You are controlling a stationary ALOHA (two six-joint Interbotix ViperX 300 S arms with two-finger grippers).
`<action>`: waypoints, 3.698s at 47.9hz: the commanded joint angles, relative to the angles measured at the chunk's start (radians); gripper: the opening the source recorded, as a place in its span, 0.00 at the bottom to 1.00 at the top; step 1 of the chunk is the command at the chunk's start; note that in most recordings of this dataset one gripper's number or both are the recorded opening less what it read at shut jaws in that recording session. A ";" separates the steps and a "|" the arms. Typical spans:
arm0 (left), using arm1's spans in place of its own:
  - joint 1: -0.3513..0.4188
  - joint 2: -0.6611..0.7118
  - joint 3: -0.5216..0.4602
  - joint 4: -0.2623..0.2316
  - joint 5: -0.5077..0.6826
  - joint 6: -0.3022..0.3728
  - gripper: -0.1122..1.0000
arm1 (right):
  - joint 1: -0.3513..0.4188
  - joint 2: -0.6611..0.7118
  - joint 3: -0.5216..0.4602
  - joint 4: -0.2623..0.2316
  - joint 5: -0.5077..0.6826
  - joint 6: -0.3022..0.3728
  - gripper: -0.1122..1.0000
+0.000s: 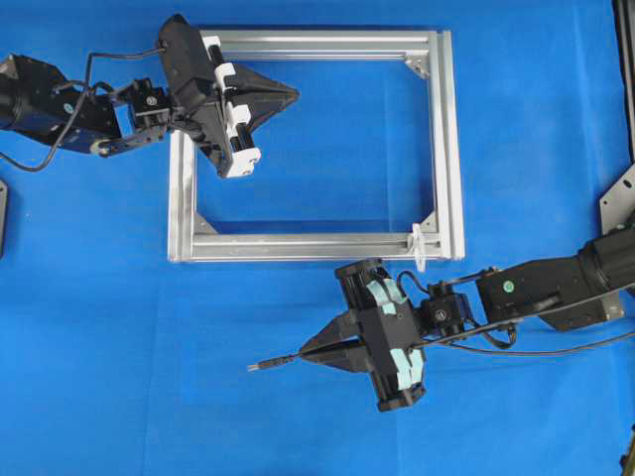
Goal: Insert the wire through the string loop located on the right side.
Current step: 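Lift the cable and swing the right gripper toward the frame's right side, then move the right gripper left, aligning the plug with the white zip-tie loop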
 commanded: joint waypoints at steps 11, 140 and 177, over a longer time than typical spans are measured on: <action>-0.002 -0.034 -0.014 0.003 -0.005 0.000 0.10 | 0.002 -0.037 -0.002 0.002 0.002 0.002 0.06; -0.002 -0.035 -0.012 0.009 -0.005 0.000 0.10 | -0.187 -0.738 0.721 0.084 0.087 -0.003 0.06; -0.002 -0.035 -0.015 0.009 -0.006 0.000 0.10 | -0.187 -0.733 0.716 0.084 0.087 0.000 0.06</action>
